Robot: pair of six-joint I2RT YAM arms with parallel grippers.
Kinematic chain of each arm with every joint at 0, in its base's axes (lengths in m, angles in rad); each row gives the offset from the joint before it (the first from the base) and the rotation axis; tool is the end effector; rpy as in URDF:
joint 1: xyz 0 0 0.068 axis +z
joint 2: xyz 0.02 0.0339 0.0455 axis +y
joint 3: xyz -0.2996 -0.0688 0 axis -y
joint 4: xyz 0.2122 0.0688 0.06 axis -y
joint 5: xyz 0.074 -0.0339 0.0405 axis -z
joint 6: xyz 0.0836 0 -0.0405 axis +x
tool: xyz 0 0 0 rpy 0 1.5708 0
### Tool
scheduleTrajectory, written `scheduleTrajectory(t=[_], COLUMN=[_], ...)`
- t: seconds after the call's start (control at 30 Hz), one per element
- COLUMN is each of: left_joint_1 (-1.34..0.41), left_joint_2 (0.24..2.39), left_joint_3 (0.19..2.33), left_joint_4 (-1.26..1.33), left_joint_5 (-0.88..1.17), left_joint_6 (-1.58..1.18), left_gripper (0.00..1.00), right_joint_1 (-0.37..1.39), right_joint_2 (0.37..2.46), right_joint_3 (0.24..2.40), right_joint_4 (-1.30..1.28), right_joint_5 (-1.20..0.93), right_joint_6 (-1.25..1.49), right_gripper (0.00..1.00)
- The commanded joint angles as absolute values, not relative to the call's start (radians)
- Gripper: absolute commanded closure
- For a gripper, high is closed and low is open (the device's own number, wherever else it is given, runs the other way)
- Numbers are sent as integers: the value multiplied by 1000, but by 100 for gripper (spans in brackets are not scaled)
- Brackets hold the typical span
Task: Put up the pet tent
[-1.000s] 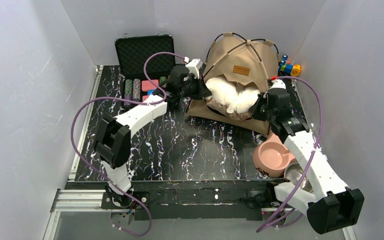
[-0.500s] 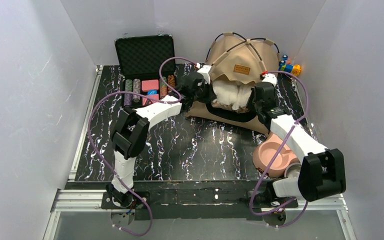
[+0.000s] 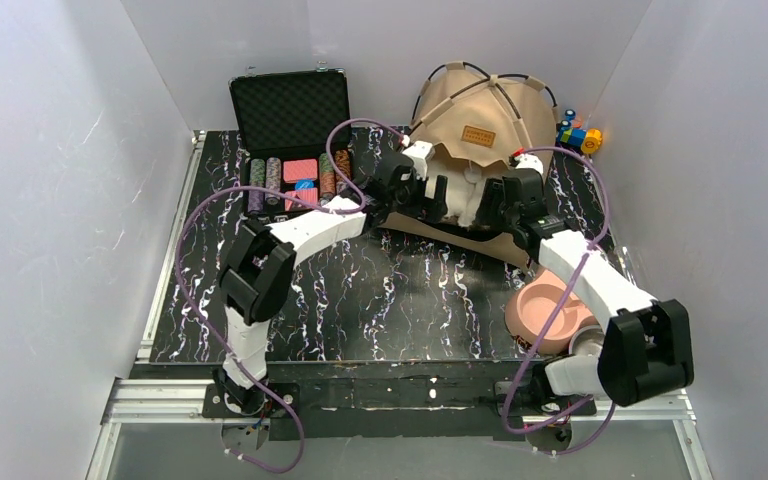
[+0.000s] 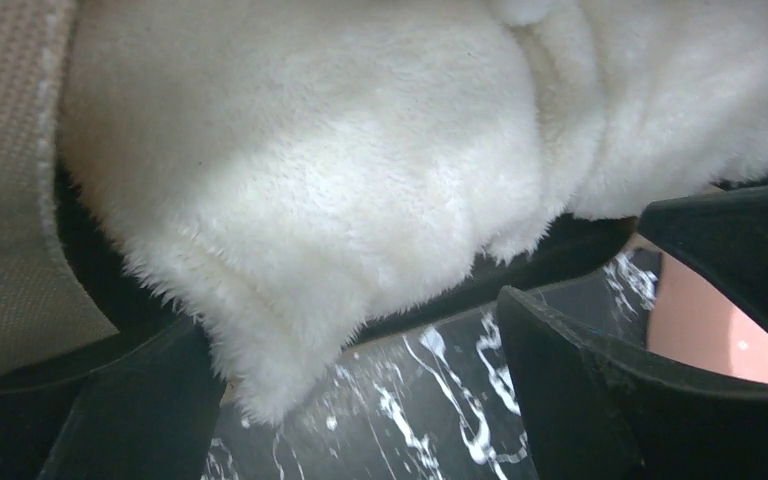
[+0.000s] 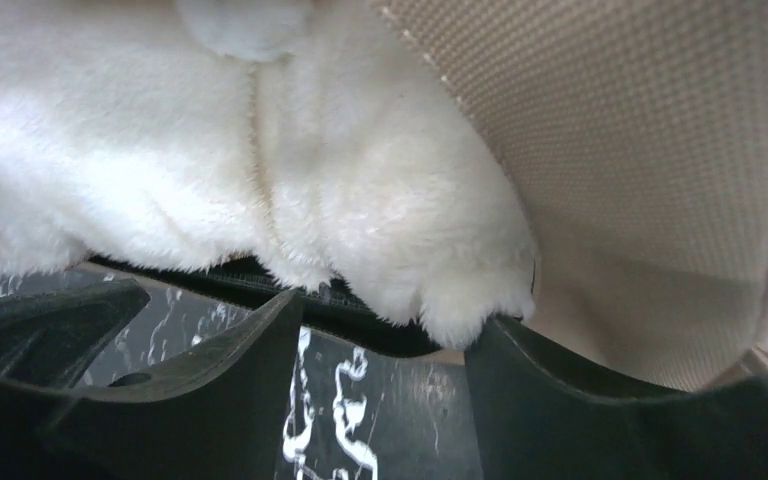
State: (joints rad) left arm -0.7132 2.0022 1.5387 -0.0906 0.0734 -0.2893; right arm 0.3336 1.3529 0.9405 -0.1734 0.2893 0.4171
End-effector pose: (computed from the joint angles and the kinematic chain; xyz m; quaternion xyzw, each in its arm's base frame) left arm 0.3709 -0.3290 0.2616 0.2011 0.8497 -0.2618 0.4112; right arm 0.2933 0.0764 0.2907 0.1045 0.8683 0.0534 0.4819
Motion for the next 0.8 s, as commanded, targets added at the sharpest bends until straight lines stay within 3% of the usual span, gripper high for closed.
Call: scheduleTrajectory(t=[0.0, 0.3, 0.57, 0.77], left_joint_1=[-714, -712, -709, -670], left_joint_2=[1795, 1614, 1625, 1503], left_joint_3=[1478, 1382, 1382, 1320], left_joint_4=[-92, -252, -289, -309], left_joint_5=[156, 15, 61, 67], left_joint_6=[-257, -244, -264, -257], left_gripper=[2, 2, 2, 2], right_joint_1=[341, 341, 341, 364], right_joint_2=[1243, 1078, 1059, 1003], right_joint_3=[1009, 1006, 972, 967], right_joint_4=[-309, -442, -471, -444], right_joint_5=[110, -41, -22, -121], right_joint_6=[416, 393, 389, 377], right_gripper=[29, 26, 26, 26])
